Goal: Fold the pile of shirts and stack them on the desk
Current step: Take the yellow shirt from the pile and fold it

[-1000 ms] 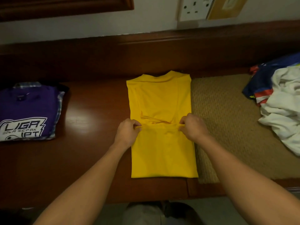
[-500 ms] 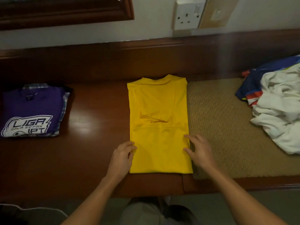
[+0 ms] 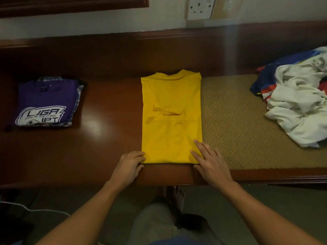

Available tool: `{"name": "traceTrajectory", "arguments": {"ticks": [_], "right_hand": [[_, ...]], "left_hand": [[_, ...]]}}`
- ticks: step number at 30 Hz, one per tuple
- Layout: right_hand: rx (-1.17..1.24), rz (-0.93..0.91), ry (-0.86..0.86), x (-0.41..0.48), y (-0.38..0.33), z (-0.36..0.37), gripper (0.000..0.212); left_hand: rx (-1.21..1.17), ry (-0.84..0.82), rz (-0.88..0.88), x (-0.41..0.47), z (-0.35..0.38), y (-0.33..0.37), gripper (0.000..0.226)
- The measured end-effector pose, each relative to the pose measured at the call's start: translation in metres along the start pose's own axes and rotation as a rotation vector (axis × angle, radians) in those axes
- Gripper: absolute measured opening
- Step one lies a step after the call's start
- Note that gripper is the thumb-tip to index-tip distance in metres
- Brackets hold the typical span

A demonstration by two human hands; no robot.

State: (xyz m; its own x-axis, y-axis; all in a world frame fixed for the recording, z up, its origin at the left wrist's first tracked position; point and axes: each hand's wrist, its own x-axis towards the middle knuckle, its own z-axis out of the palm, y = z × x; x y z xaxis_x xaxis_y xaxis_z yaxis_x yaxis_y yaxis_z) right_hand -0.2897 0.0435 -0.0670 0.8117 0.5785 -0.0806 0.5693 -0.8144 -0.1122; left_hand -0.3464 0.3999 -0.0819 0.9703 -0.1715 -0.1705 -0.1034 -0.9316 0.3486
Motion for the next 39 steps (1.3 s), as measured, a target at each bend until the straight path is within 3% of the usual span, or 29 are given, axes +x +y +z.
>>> {"name": "traceTrajectory", "arguments": {"ticks": [2, 7, 13, 17, 21, 25, 27, 39], "right_hand": [[-0.018, 0.007, 0.047, 0.001, -0.002, 0.004, 0.053], [-0.077, -0.031, 0.146, 0.006, -0.008, 0.019, 0.018], [-0.028, 0.075, 0.172, -0.004, -0.021, 0.007, 0.017], [0.008, 0.062, 0.186, -0.029, -0.035, -0.018, 0.03], [0.054, 0.071, 0.242, -0.059, -0.056, -0.035, 0.009], [0.098, 0.086, 0.297, -0.08, -0.077, -0.043, 0.02], [0.127, 0.079, 0.321, -0.085, -0.084, -0.05, 0.014], [0.09, 0.061, 0.431, -0.048, -0.075, -0.093, 0.021]], "left_hand": [[0.035, 0.02, -0.007, 0.002, 0.0, 0.004, 0.037], [0.082, 0.09, 0.013, 0.004, 0.006, 0.008, 0.024], [-0.043, 0.09, -0.07, -0.008, 0.001, 0.011, 0.019], [-0.079, 0.102, -0.054, -0.044, -0.018, 0.019, 0.022], [-0.109, 0.122, -0.014, -0.087, -0.038, 0.029, 0.025], [-0.125, 0.16, -0.005, -0.118, -0.053, 0.035, 0.025], [-0.138, 0.175, 0.003, -0.127, -0.06, 0.036, 0.026], [-0.109, 0.311, 0.056, -0.099, -0.105, 0.023, 0.019]]}}
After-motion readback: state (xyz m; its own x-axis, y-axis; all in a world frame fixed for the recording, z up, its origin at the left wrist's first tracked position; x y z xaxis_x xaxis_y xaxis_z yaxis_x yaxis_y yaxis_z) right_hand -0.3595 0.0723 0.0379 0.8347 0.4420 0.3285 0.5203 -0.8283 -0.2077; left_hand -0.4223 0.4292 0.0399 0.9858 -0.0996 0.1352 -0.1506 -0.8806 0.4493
